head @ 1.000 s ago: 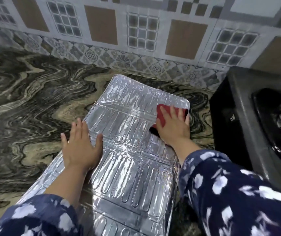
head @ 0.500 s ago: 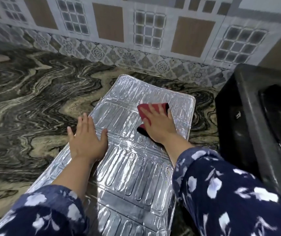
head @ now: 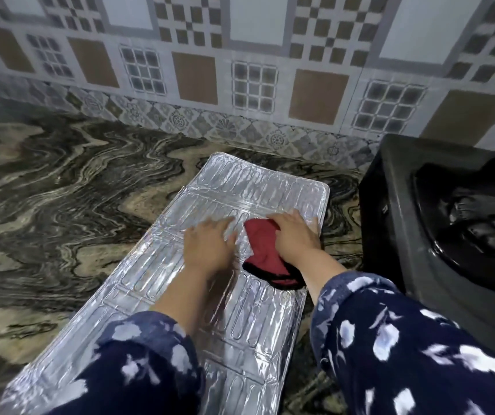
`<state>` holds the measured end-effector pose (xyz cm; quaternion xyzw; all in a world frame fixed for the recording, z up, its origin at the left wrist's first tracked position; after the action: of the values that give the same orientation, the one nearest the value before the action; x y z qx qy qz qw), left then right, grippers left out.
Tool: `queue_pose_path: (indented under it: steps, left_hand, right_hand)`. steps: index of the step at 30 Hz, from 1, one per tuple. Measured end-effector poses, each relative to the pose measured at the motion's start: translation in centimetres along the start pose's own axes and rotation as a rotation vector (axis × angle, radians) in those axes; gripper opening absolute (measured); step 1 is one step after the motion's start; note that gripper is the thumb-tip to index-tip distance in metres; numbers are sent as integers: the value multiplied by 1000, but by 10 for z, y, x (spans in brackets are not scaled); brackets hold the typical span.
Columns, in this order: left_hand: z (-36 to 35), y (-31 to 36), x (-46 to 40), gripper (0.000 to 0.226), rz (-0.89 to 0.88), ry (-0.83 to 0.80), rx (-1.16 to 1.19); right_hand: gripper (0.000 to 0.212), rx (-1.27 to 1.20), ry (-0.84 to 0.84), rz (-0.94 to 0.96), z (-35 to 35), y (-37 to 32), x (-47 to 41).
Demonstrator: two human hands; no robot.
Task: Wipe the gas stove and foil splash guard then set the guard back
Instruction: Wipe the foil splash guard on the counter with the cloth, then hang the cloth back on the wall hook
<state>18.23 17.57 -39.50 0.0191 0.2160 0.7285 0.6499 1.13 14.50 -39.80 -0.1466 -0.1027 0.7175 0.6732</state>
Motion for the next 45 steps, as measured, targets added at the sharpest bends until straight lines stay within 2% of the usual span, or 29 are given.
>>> queue_pose_path:
  steps: [4,6,8,11,13,15,20,23,32,38,45]
  left_hand:
    - [-19,44,16,42,-15,-9,89]
    - [-24,52,15,41,36,-33,187]
    - [-25,55,13,42,132,-44,392]
    - [-12,59,8,34,301,23,704]
    - [4,67,2,31,385,51,837]
    - [28,82,-11,30,393,60,915]
    - [103,134,-51,40,246,66,1023]
    - [147,171,-73,37,169,90,1009]
    - [250,282,-145,37,-34,284,1095]
    - [293,320,-221,39,-168,473,1110]
    - [323,349,-307,42,-316,637,999]
  right_hand:
    - [39,68,125,39,10,2,-5]
    - [32,-37,165,2,16,1,-6]
    - [30,-196,166,-94,20,3,-7]
    - [30,-433,161,-251,37,4,-11]
    - [34,-535,170,-278,65,-1,-15]
    - [34,-604,200,-270,103,-4,-20]
    - [22,-643,226,-160,206,-8,-29]
    - [23,-638,270,-80,269,-11,-34]
    - [18,-675,659,9,424,4,-77]
    - [19,-677,875,129,491,-6,-129]
    - [23,-533,1124,243,532,-26,-203]
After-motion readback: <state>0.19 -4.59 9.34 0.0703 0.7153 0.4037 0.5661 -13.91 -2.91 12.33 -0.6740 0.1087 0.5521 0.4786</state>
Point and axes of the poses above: each hand's wrist, its own x-axis away from the middle knuckle, its own z-axis out of the back of the hand, y = z × x, the point moved 7 cm from there along -x, towards the middle knuckle, and after that the axes turned 13 degrees about y, right-handed, at the moved point
